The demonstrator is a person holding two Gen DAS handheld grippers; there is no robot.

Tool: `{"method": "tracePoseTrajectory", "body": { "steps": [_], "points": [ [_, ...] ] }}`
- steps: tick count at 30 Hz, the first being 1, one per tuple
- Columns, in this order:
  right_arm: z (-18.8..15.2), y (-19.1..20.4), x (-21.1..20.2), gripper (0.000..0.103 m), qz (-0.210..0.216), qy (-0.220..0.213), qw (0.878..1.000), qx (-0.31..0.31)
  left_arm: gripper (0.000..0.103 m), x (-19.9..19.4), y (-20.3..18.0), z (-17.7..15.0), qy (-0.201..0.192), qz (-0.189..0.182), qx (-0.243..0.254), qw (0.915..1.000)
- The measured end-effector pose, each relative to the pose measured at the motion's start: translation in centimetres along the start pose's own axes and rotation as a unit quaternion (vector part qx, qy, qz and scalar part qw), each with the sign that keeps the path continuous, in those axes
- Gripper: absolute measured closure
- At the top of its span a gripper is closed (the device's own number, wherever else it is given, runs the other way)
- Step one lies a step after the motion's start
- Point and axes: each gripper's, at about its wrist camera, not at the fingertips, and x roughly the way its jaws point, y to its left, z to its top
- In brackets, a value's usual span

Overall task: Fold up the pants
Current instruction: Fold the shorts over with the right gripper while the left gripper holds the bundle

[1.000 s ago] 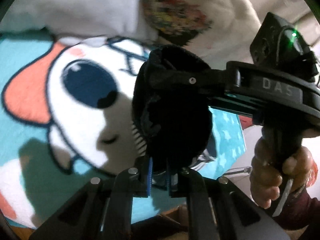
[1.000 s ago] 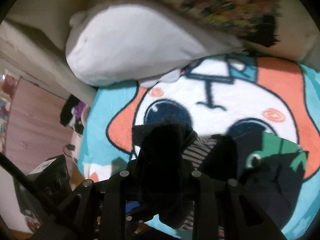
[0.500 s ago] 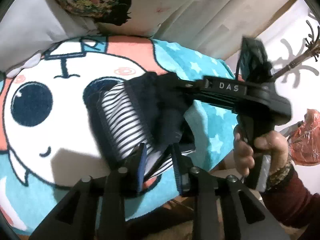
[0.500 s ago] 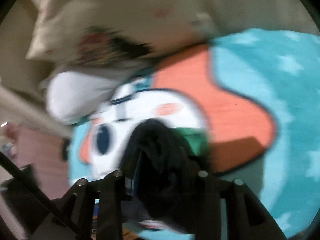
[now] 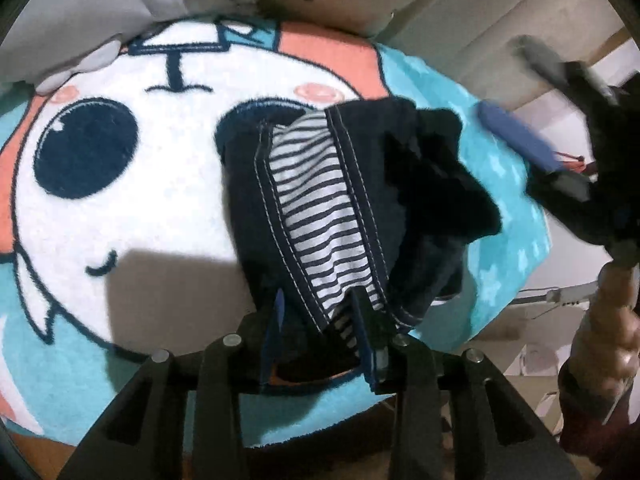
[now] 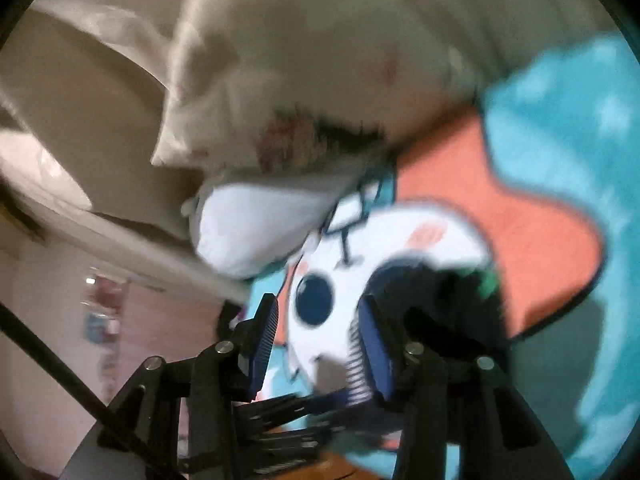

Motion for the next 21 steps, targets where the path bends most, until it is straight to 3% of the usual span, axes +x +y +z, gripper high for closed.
{"method": "tracePoseTrajectory", "body": {
  "steps": [1,4,5,6,10,13,15,21],
  "points": [
    [-0.5,-0.7,0.8,0.057,-0.008,0.012,1.000,0.008,0.070,0.1,0.0,0.0,0.000,0.001,0.000,1.0000],
    [-2.0,-3.3,2.2,0.060,-0.086,0.027,0.996,0.019,0.063,-0.2,0.2,-0.4,-0.001,-0.003,-0.001,1.0000],
    [-2.6,-4.2,2.1,0.067,-0.120,0.022,0.992,0.018,0.062,-0.3,0.3,-0.6,-0.001,-0.008,-0.005,1.0000],
    [-2.8,-4.8,1.9,0.071,-0.128,0.018,0.991,0.019,0.061,-0.4,0.5,-0.7,0.000,-0.013,-0.008,0.9999],
    [-3.0,-5.1,0.9,0.071,-0.123,0.006,0.992,0.034,0.061,-1.4,0.9,-0.3,-0.007,-0.030,-0.016,0.9994],
    [-2.7,-3.8,-0.2,0.058,-0.143,-0.013,0.990,0.017,0.060,-3.1,1.6,0.4,-0.032,-0.043,-0.020,0.9984],
    [-2.5,-3.9,-1.4,0.039,-0.153,-0.032,0.988,0.010,0.055,-3.7,2.6,1.0,-0.040,-0.051,-0.034,0.9973],
    [-2.3,-5.2,-1.9,0.032,-0.163,-0.027,0.986,0.013,0.044,-1.8,4.4,3.4,-0.036,-0.065,-0.072,0.9946]
  ]
}}
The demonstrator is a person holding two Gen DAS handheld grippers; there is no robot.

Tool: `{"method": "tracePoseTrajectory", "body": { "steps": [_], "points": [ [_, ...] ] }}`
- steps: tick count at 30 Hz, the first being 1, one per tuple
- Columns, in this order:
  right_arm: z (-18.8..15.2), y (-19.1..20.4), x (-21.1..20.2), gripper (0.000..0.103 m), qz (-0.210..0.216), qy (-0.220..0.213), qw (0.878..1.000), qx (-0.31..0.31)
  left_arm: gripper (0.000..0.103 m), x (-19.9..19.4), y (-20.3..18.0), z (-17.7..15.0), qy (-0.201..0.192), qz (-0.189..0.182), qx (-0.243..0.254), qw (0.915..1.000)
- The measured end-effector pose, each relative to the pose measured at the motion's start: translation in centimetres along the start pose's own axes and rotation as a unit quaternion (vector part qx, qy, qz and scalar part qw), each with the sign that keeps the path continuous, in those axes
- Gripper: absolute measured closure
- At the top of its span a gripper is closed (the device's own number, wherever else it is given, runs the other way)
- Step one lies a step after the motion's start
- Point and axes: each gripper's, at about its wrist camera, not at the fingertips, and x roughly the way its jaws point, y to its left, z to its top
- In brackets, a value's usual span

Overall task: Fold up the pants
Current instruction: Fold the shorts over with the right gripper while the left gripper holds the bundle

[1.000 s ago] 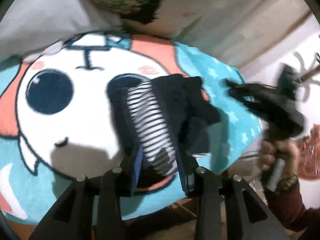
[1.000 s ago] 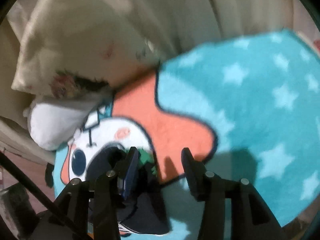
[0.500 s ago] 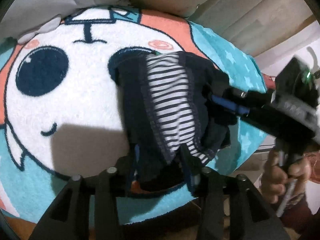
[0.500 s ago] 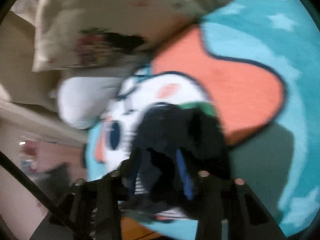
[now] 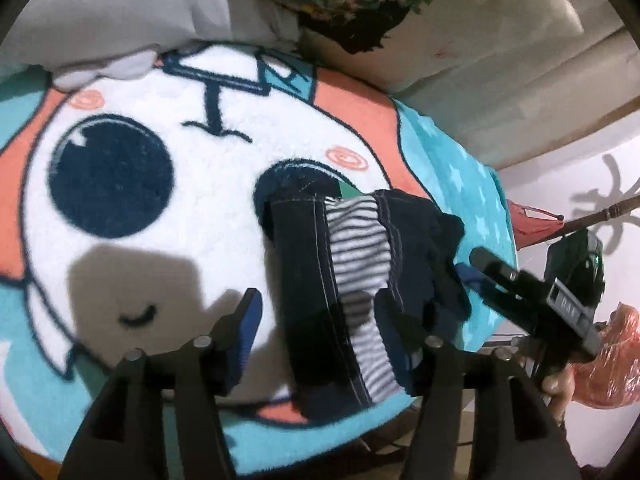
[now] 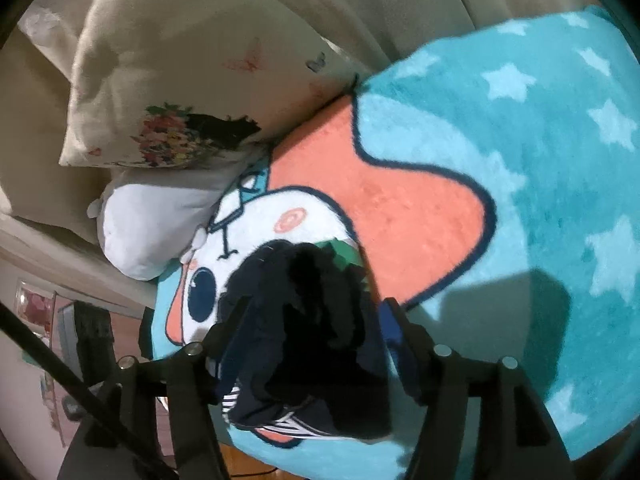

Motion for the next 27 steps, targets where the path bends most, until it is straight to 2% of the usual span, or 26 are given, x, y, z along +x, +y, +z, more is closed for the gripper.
{"method": "tracePoseTrajectory", "body": {
  "steps": [2,7,11,13,14,15,16,17,19,21,27],
  "points": [
    [0.0,-0.5,0.8,0.032,0.001,0.010,1.000,0.008,0.044,1.6,0.2,0.6,0.016,-0.016,-0.013,0.9996],
    [0.0,-1.2,2.9,0.032,0.012,0.038,0.999,0.015,0.041,3.4,0.0,1.3,0.026,-0.051,-0.027,0.9980],
    [-0.1,-1.7,4.2,0.030,0.025,0.050,0.998,0.023,0.036,4.9,1.1,1.3,0.036,-0.100,-0.079,0.9912],
    [-0.1,-2.0,4.6,0.030,0.037,0.053,0.997,0.031,0.036,5.1,1.3,1.1,0.030,-0.112,-0.094,0.9887],
    [-0.1,-2.1,4.7,0.033,0.044,0.055,0.997,0.032,0.037,5.1,1.2,1.1,0.029,-0.115,-0.095,0.9884],
    [-0.1,-2.1,4.8,0.042,0.050,0.059,0.996,0.034,0.040,5.1,1.0,1.0,0.033,-0.118,-0.092,0.9881],
    [0.0,-2.2,4.8,0.046,0.055,0.064,0.996,0.035,0.053,5.1,0.8,0.9,0.036,-0.125,-0.089,0.9875],
    [0.0,-2.2,4.7,0.052,0.061,0.066,0.995,0.035,0.059,5.0,0.5,0.9,0.038,-0.131,-0.087,0.9869],
    [0.1,-2.0,4.3,0.060,0.070,0.067,0.995,0.033,0.066,4.5,-0.1,1.0,0.031,-0.129,-0.078,0.9881],
    [0.3,-1.5,3.8,0.063,0.077,0.064,0.995,0.028,0.069,3.9,-0.7,1.2,0.023,-0.132,-0.072,0.9883],
    [1.7,1.3,2.5,0.064,0.098,0.047,0.994,-0.002,0.069,1.7,-1.7,2.6,-0.015,-0.128,-0.066,0.9894]
  ]
}}
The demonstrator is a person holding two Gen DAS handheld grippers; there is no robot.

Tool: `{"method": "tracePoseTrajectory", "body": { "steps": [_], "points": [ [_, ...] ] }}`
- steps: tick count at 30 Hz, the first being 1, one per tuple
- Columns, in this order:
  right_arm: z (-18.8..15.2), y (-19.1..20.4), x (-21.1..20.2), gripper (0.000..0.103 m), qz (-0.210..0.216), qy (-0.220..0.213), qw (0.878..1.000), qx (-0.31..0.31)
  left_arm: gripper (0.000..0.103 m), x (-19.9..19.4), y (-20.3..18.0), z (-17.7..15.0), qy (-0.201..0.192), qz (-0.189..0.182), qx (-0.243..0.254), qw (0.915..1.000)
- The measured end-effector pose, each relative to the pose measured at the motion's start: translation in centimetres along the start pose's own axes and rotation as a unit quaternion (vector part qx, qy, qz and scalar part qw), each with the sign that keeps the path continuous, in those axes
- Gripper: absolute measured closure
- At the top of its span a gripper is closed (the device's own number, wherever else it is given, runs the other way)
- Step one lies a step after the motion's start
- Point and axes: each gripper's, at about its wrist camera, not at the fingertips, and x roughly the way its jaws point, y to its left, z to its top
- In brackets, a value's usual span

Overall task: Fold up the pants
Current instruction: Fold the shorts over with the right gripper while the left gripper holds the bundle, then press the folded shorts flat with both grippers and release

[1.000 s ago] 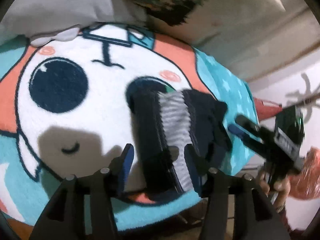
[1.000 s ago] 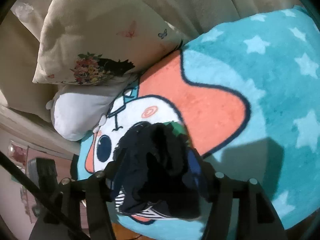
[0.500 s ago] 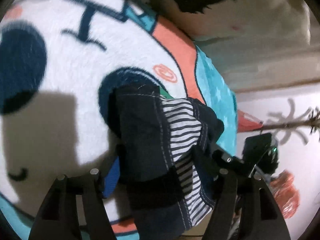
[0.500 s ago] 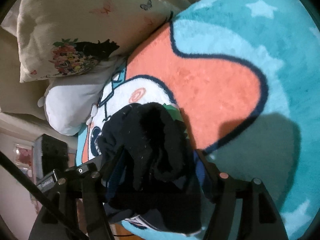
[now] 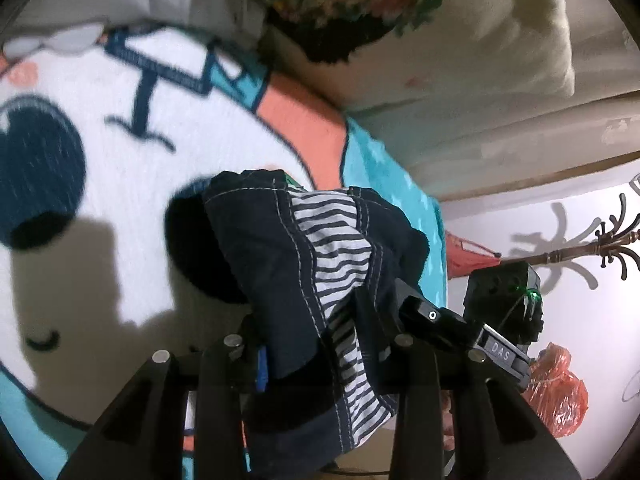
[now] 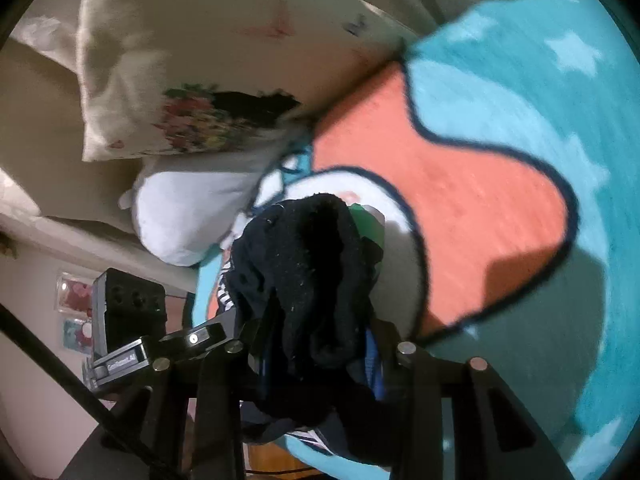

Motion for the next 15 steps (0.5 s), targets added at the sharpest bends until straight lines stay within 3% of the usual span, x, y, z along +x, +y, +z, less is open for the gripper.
{"method": "tracePoseTrajectory", "body": {
  "steps": [8,15],
  "points": [
    [3.0,1.8,1.7,0.064,-0.009,-0.003,1.000,-0.026,0.069,0.1,-0.5,3.2,-0.019,0.053,0.025,0.9981],
    [5.5,1.5,4.9,0.062,-0.035,-0.004,0.999,-0.030,0.069,0.8,1.5,6.0,-0.021,0.101,0.021,0.9945]
  ]
}}
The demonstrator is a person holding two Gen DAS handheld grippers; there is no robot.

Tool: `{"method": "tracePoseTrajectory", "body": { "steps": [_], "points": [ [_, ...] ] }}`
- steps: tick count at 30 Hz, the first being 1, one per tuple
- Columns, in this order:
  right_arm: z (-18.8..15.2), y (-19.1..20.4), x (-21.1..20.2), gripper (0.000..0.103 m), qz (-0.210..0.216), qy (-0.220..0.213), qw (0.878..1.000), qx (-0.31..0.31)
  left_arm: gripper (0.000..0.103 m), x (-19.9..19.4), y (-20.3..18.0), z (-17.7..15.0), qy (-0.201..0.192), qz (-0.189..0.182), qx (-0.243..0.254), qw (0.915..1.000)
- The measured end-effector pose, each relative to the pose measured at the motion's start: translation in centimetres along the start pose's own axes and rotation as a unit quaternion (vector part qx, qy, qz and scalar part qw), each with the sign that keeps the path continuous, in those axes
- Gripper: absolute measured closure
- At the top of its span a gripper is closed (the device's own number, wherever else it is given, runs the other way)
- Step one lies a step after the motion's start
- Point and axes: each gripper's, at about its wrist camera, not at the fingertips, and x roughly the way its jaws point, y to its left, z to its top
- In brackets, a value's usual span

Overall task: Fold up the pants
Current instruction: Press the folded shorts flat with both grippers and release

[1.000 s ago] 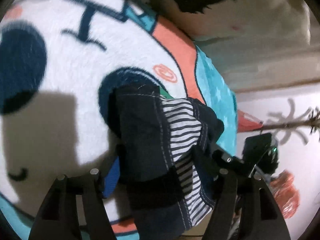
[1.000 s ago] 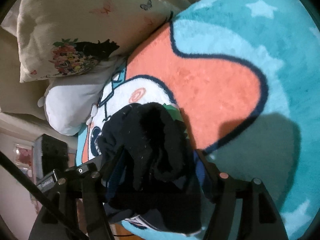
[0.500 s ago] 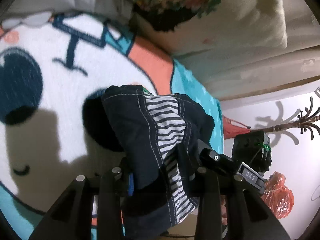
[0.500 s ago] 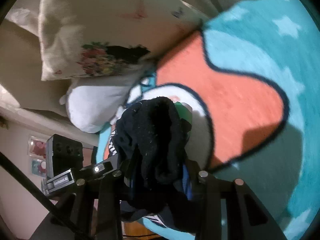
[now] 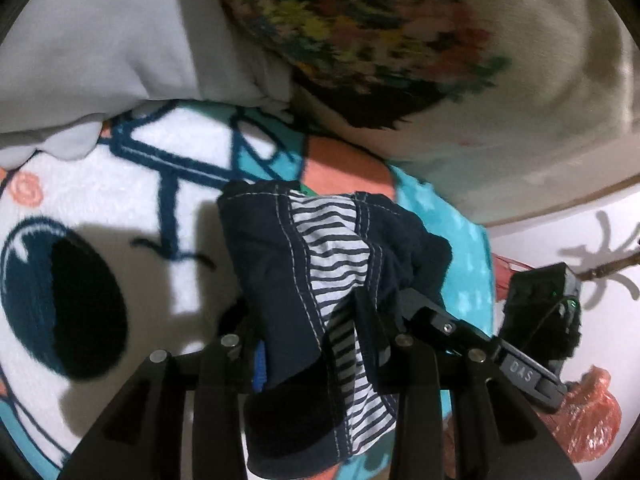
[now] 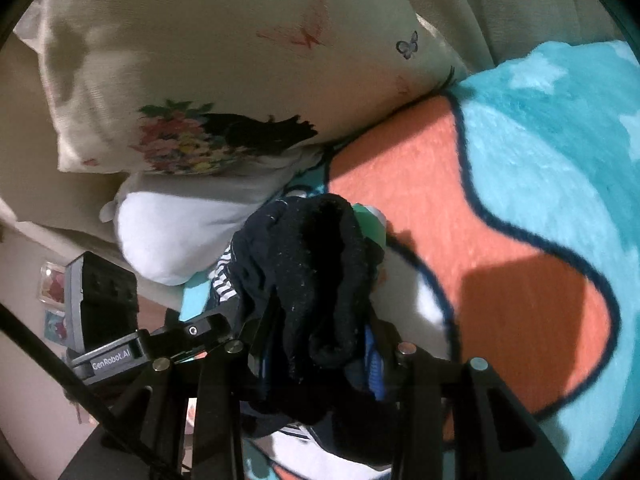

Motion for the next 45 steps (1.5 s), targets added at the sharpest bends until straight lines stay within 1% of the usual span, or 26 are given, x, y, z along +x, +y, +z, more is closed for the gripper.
{"method": "tracePoseTrajectory", "body": {
  "steps": [1,4,5,6,7,10,13,14,15,16,17,18,20,21,23,26,27,29,31,32,35,38,41,43,44,45],
  "points": [
    [0.1,-0.2,0.5,0.060,-0.007,0.002,1.000,0.001,0.068,0.5,0.5,0.3,0.003,0.014,-0.004,0.9999],
    [0.2,-1.4,1.7,0.049,-0.037,0.008,0.999,0.008,0.063,1.2,1.4,0.5,0.010,0.035,-0.012,0.9993],
    [0.2,-1.8,1.7,0.041,-0.040,0.008,0.999,0.011,0.063,0.9,1.6,0.5,0.009,0.034,-0.015,0.9993],
    [0.2,-2.1,1.6,0.036,-0.040,0.007,0.999,0.017,0.063,0.5,1.6,0.5,0.007,0.031,-0.016,0.9994],
    [0.2,-2.4,1.2,0.035,-0.037,0.004,0.999,0.024,0.062,-0.2,1.6,0.4,0.000,0.027,-0.017,0.9995],
    [0.4,-2.3,-0.9,0.035,-0.034,-0.022,0.999,0.029,0.058,-2.3,1.4,0.2,-0.021,0.033,-0.011,0.9992],
    [0.5,-1.3,-3.7,0.035,-0.044,-0.057,0.997,0.012,0.058,-4.0,1.0,-0.4,-0.039,0.046,-0.002,0.9982],
    [0.4,-0.8,-4.5,0.038,-0.040,-0.065,0.997,0.003,0.058,-4.4,0.7,-0.9,-0.042,0.046,0.003,0.9981],
    [0.2,-0.2,-5.1,0.045,-0.030,-0.070,0.997,-0.007,0.058,-4.5,0.3,-1.4,-0.043,0.044,0.007,0.9981],
    [-0.1,0.4,-5.6,0.049,-0.016,-0.069,0.997,-0.015,0.058,-4.5,0.0,-1.8,-0.042,0.043,0.012,0.9982],
    [-0.4,1.0,-5.8,0.055,0.001,-0.064,0.998,-0.021,0.058,-4.4,-0.2,-2.2,-0.040,0.043,0.016,0.9982],
    [-0.7,1.3,-5.7,0.058,0.014,-0.056,0.998,-0.024,0.058,-3.9,-0.6,-2.9,-0.037,0.044,0.021,0.9981],
    [-1.4,1.8,-4.8,0.059,0.034,-0.037,0.998,-0.022,0.058,-2.7,-0.8,-3.7,-0.028,0.048,0.024,0.9982],
    [-1.7,1.8,-4.0,0.060,0.037,-0.028,0.999,-0.018,0.058,-1.7,-0.8,-4.3,-0.015,0.051,0.027,0.9982],
    [-2.1,1.2,-2.7,0.060,0.021,-0.014,1.000,-0.007,0.058,0.1,-0.7,-5.1,0.003,0.066,0.030,0.9974],
    [-2.8,-0.8,-0.7,0.060,-0.006,0.007,1.000,0.016,0.058,1.3,-0.5,-5.6,0.011,0.074,0.036,0.9965],
    [-2.9,-1.4,-0.3,0.060,-0.026,0.010,0.999,0.019,0.058,1.4,-0.5,-5.6,0.010,0.078,0.038,0.9962],
    [-2.9,-2.1,0.1,0.060,-0.052,0.015,0.998,0.020,0.058,1.3,-0.6,-5.6,0.009,0.078,0.038,0.9962],
    [-2.8,-2.4,-0.4,0.060,-0.045,0.013,0.998,0.033,0.058,0.7,-0.8,-5.6,0.007,0.076,0.043,0.9961],
    [-2.6,-2.0,-1.1,0.058,-0.046,0.001,0.999,0.029,0.057,0.3,-0.9,-5.7,0.005,0.077,0.047,0.9959],
    [-1.7,0.3,-3.5,0.058,-0.039,-0.047,0.998,-0.001,0.056,-0.9,-1.4,-6.1,-0.005,0.080,0.059,0.9951],
    [-0.4,2.2,-4.3,0.058,-0.019,-0.066,0.997,-0.022,0.055,-2.1,-2.0,-6.9,-0.022,0.092,0.074,0.9928],
    [0.9,3.3,-2.7,0.058,0.005,-0.054,0.998,-0.028,0.054,-3.0,-2.3,-7.6,-0.034,0.109,0.081,0.9901],
    [1.8,2.5,-0.8,0.056,0.016,-0.031,0.999,-0.013,0.054,-3.2,-2.4,-7.8,-0.037,0.118,0.082,0.9889],
    [2.1,1.8,0.2,0.056,0.010,-0.018,1.000,-0.004,0.054,-3.4,-2.3,-8.0,-0.039,0.124,0.082,0.9881],
    [2.3,0.4,1.8,0.056,-0.007,-0.002,1.000,0.012,0.054,-3.7,-2.2,-8.2,-0.040,0.129,0.082,0.9875]
  ]
}}
